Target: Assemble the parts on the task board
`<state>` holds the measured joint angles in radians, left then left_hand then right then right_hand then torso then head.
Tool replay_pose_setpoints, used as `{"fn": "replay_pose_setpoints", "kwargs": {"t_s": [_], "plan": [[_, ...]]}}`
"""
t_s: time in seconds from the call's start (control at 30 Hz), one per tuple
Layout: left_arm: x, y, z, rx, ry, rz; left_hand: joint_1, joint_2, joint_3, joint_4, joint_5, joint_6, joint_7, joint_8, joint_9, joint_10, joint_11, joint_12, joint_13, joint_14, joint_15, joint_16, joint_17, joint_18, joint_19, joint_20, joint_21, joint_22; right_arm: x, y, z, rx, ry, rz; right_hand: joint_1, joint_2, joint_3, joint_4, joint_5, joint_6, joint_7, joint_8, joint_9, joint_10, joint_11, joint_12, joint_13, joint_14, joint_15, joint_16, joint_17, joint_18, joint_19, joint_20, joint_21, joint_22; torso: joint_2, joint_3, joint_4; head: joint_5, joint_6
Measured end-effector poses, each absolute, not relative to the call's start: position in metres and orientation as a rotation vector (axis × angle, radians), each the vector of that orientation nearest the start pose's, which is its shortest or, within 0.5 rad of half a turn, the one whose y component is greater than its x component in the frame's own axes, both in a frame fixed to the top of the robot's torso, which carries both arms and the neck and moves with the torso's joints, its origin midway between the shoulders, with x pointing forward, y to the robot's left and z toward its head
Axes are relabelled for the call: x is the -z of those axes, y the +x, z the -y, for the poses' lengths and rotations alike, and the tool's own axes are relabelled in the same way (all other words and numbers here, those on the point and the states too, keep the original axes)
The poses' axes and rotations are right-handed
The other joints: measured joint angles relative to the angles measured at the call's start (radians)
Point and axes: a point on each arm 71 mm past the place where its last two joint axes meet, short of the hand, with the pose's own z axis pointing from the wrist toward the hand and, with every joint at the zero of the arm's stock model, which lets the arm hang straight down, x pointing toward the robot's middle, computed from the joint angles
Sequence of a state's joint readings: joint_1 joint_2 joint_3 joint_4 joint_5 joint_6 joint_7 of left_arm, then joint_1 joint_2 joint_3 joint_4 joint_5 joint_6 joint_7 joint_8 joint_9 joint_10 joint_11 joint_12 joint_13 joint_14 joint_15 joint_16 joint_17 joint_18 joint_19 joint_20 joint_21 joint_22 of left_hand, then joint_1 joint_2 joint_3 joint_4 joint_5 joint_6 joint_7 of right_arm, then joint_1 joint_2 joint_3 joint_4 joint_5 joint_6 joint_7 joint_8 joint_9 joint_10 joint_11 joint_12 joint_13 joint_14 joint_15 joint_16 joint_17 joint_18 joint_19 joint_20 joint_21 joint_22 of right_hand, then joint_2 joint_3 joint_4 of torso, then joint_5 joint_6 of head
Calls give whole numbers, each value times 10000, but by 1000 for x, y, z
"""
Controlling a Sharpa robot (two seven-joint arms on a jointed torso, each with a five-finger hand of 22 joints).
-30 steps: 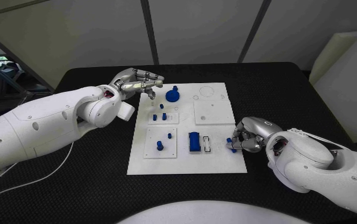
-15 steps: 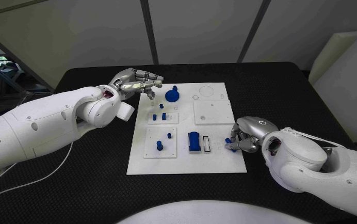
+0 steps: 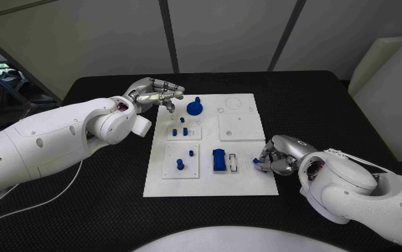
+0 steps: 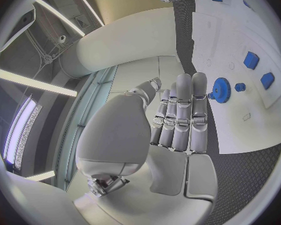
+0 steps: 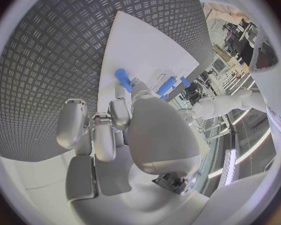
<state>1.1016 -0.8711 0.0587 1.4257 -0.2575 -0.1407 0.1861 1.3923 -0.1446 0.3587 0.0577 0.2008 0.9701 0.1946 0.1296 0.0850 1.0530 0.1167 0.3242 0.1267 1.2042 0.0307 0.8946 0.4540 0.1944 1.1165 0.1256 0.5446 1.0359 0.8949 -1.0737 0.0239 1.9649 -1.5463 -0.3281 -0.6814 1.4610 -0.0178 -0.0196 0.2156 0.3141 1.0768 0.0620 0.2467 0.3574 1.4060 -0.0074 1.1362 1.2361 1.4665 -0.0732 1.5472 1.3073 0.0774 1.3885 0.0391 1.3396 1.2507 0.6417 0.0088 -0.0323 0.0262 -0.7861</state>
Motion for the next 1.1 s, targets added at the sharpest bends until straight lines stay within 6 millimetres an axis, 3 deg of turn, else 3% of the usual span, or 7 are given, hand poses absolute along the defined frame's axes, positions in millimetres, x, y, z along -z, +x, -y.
{"fn": "replay_pose_setpoints", "kwargs": {"t_s": [0.43,1.1], "plan": [[208,495,-243,14075,-10049,-16790,0,0,0,0,0,0,0,0,1,0,0,0,-1,0,0,0,-2,0,0,0,0,1,253,349,208,-4498,4631,-20218,-55,56,251,186,-3,84,-16,-100,40,0,0,49,63,0,2,0,0,1,0,1,0,50,5,2,4,37,18],[208,494,-241,14101,-10040,-16808,41,41,0,0,0,0,0,0,3,0,0,0,8,0,0,0,-16,0,36,36,0,-13,256,353,179,-5503,5500,-20205,-209,32,398,338,85,139,-6,-103,115,1,1,46,105,-1,5,36,0,-1,37,-36,0,59,19,12,-10,43,-24]]}}
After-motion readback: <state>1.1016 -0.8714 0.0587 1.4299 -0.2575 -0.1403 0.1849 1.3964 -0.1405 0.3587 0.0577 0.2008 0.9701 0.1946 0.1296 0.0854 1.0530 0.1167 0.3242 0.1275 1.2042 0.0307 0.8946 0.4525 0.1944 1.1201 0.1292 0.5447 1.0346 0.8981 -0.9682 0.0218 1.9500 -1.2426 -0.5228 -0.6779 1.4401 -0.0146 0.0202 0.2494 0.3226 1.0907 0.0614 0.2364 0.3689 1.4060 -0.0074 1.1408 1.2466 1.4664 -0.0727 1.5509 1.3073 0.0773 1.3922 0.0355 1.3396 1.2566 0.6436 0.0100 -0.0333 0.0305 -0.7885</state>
